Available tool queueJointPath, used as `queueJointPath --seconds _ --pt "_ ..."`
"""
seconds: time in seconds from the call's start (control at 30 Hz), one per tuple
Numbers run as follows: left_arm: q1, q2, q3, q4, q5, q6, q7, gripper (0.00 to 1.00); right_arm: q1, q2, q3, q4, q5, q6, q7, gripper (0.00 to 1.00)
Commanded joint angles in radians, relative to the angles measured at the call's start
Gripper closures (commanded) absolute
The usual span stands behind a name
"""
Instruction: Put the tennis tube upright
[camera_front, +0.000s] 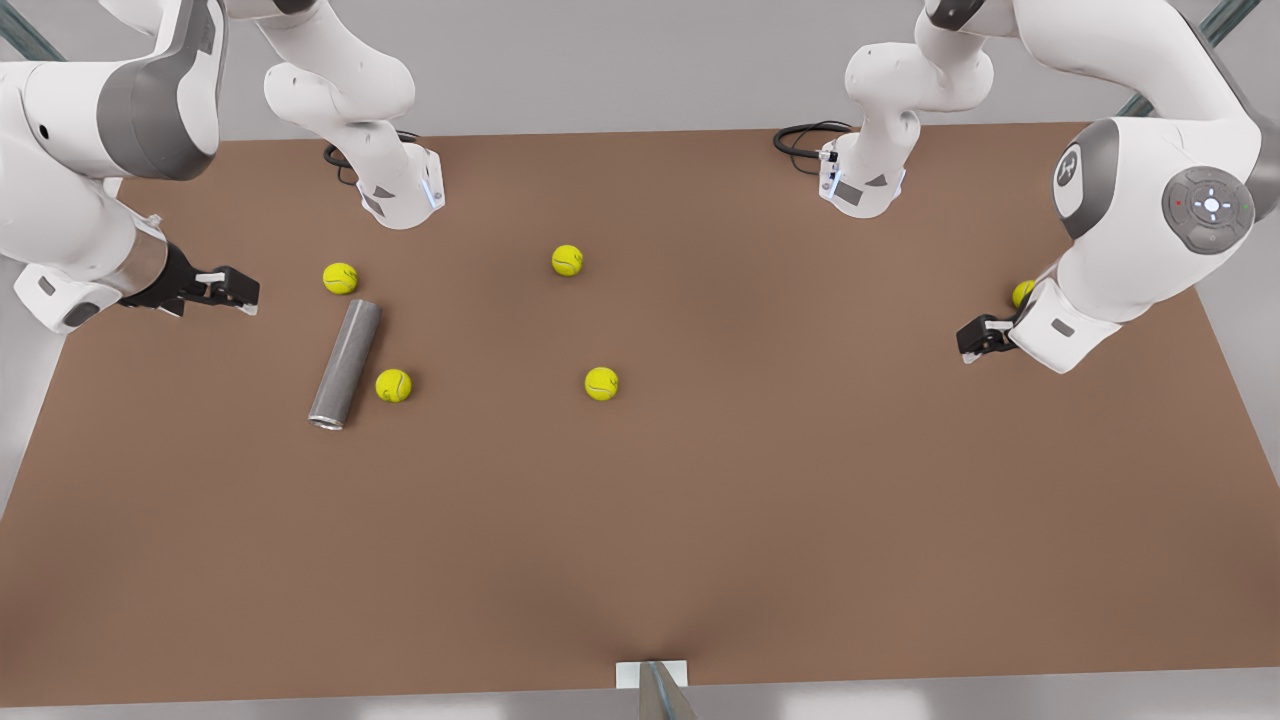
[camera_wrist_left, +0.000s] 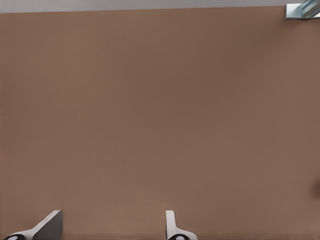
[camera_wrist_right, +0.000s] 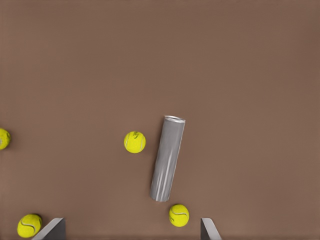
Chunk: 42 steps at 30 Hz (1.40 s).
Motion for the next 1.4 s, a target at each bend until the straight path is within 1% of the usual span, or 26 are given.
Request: queueJointPath --seconds 0.0,0.1,0.17,0.2,0.27,0.37,0.43,0.5,0.57,0.67,0.73,0.83,0.93,0.97,1.13,1.37 --pt "0.000 0.000 0.000 0.001 0.000 -0.005 -0.014 0.00 -0.001 -0.001 0.000 -0.001 0.000 -0.002 -0.001 0.00" --pt "0.000 0.000 0.000 0.001 0.000 -0.005 -0.020 0.00 -0.001 0.010 0.000 -0.004 -0.002 -0.002 -0.001 0.00" --pt "0.000 0.000 0.000 0.001 0.000 -0.005 -0.021 0.00 -0.006 0.042 0.000 -0.097 -0.008 0.007 -0.001 0.00" --pt "0.000 0.000 0.000 0.001 -0.002 -0.005 -0.024 0.00 -0.011 0.053 -0.002 -0.168 -0.006 0.059 0.002 0.00" --pt "-0.002 0.000 -0.002 0.001 -0.003 -0.005 -0.024 0.00 -0.021 0.053 -0.002 -0.303 -0.006 0.224 0.059 0.00" --pt "0.000 0.000 -0.002 0.001 -0.009 -0.008 -0.020 0.00 -0.027 -0.001 -0.002 -0.530 -0.006 0.518 0.090 0.00" --pt "0.000 0.002 -0.002 -0.001 -0.009 -0.007 -0.015 0.00 -0.046 0.014 -0.002 -0.613 -0.006 0.684 0.090 0.00" --pt "0.002 0.014 0.001 0.000 -0.009 -0.005 -0.021 0.00 -0.054 0.050 -0.005 -0.636 -0.003 0.757 0.090 0.00" --pt "0.002 0.013 0.006 0.001 -0.009 0.000 -0.020 0.00 -0.055 0.040 -0.014 -0.746 -0.003 0.906 0.090 0.00" --pt "0.002 0.014 0.006 0.001 -0.011 0.000 -0.023 0.00 -0.055 0.048 -0.028 -0.809 -0.002 0.955 0.080 0.00" --pt "0.002 0.016 0.006 -0.001 -0.011 0.000 -0.024 0.00 -0.054 0.046 -0.028 -0.889 -0.002 1.069 0.079 0.00" --pt "0.002 0.019 0.006 0.001 -0.013 0.001 -0.050 0.00 -0.054 0.062 -0.030 -0.950 -0.002 1.147 0.079 0.00" --pt "0.002 0.022 0.006 0.001 -0.013 0.001 -0.053 0.00 -0.052 0.053 -0.030 -1.044 -0.002 1.270 0.077 0.00" --pt "0.000 0.023 0.006 0.001 -0.013 0.001 -0.053 0.00 -0.052 0.048 -0.042 -1.064 -0.002 1.301 0.074 0.00" --pt "0.000 0.028 0.006 0.001 -0.013 0.003 -0.069 0.00 -0.052 0.066 -0.085 -1.085 -0.002 1.296 0.030 0.00" --pt "0.000 0.037 0.003 0.001 -0.013 0.001 -0.072 0.00 -0.041 0.131 -0.083 -1.090 -0.003 1.302 0.007 0.00"
